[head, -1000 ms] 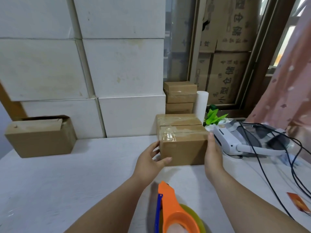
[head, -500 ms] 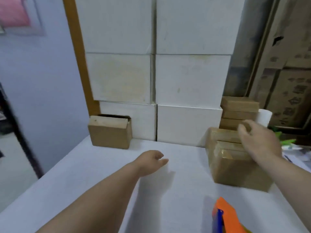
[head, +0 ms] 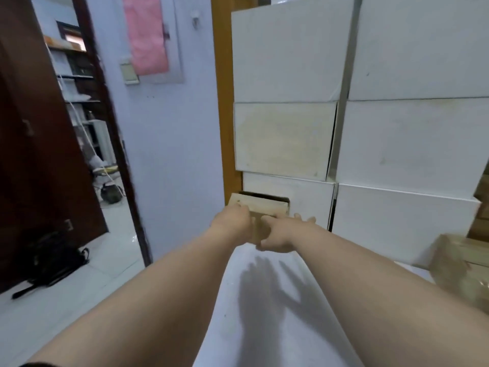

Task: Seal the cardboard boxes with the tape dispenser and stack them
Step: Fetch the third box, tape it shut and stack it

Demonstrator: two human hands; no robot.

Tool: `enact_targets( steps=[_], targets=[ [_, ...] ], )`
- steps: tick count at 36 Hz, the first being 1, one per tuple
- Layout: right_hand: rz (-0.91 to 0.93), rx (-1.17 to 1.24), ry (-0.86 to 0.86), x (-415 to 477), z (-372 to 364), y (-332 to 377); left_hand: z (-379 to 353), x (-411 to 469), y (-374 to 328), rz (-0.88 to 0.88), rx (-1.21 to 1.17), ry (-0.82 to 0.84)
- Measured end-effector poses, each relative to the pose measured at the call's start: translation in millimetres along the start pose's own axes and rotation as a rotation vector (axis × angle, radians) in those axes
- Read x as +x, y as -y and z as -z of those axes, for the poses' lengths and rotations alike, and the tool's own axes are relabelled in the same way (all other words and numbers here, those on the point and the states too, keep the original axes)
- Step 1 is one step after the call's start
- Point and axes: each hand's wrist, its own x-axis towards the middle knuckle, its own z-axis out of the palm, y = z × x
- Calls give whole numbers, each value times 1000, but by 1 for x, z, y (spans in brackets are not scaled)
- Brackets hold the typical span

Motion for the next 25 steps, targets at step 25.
enact_targets(
  steps=[25],
  targets=[
    [-95, -13, -177, 82, 1, -16, -20, 87, 4, -59, -18, 176]
  ],
)
